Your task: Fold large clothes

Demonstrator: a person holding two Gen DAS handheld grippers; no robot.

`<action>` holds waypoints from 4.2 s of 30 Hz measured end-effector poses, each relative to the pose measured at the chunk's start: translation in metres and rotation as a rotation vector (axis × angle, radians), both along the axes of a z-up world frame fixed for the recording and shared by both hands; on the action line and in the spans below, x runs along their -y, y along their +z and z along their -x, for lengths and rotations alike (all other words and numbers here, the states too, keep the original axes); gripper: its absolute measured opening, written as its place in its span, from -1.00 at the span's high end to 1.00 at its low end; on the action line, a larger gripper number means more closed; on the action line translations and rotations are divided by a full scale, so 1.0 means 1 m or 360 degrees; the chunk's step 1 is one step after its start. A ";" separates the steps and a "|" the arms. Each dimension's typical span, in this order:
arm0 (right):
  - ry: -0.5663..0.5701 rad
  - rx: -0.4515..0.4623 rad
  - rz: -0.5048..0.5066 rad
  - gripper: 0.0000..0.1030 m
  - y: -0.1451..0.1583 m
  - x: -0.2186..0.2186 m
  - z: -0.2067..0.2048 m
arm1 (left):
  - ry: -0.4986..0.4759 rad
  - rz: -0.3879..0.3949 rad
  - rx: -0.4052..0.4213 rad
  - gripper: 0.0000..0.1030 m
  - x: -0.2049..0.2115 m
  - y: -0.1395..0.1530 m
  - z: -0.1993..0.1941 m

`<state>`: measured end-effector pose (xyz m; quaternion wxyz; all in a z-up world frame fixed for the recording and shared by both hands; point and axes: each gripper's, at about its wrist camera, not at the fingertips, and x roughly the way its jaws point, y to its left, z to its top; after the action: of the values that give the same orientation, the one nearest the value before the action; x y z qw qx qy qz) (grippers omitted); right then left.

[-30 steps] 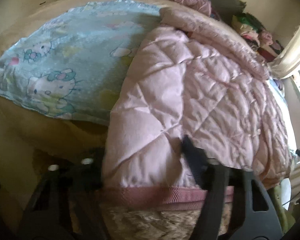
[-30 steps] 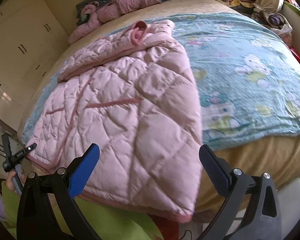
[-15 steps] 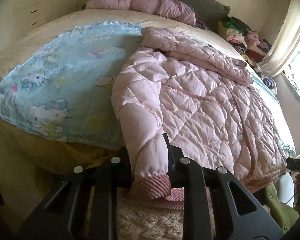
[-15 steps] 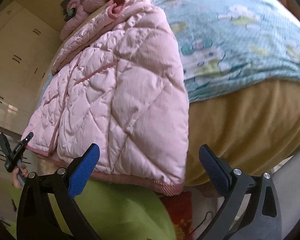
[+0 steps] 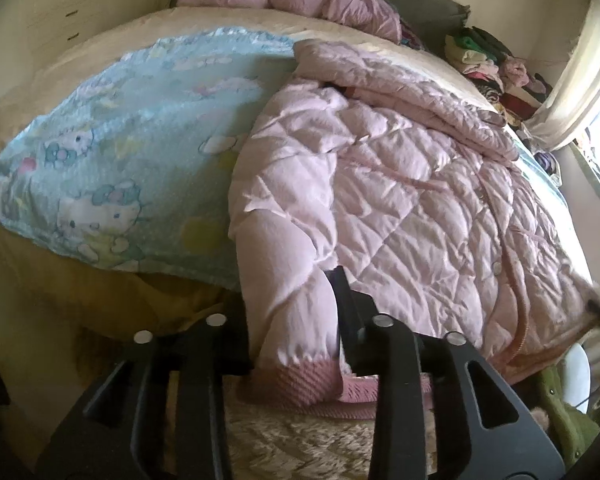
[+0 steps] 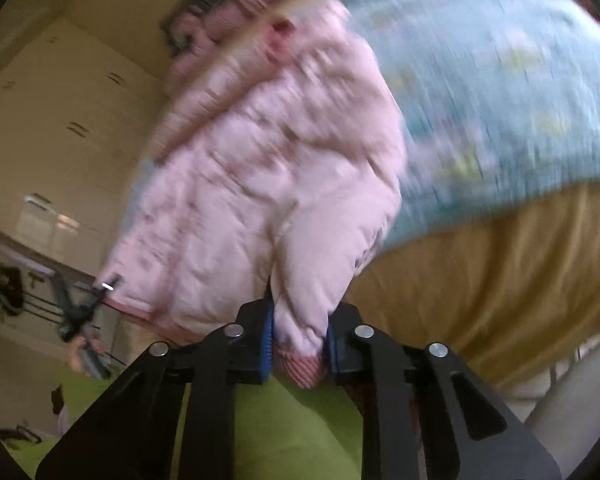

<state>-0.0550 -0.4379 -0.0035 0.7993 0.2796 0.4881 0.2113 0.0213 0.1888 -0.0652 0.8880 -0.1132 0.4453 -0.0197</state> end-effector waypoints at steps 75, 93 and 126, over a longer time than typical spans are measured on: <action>-0.0329 0.0759 -0.0127 0.68 0.131 0.011 -0.133 | 0.0044 -0.0053 0.0615 0.75 0.017 0.155 -0.112; -0.0470 0.0741 -0.0081 0.69 0.141 0.017 -0.204 | 0.0144 -0.0057 0.0668 0.73 0.017 0.166 -0.168; -0.0589 0.0587 0.0034 0.68 0.101 0.016 -0.312 | 0.0354 -0.0159 0.0647 0.69 0.032 0.141 -0.257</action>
<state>0.2565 -0.4535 0.0980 0.9027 0.3124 0.2769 0.1038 0.2786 0.1563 0.0757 0.9606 -0.1110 0.2426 0.0779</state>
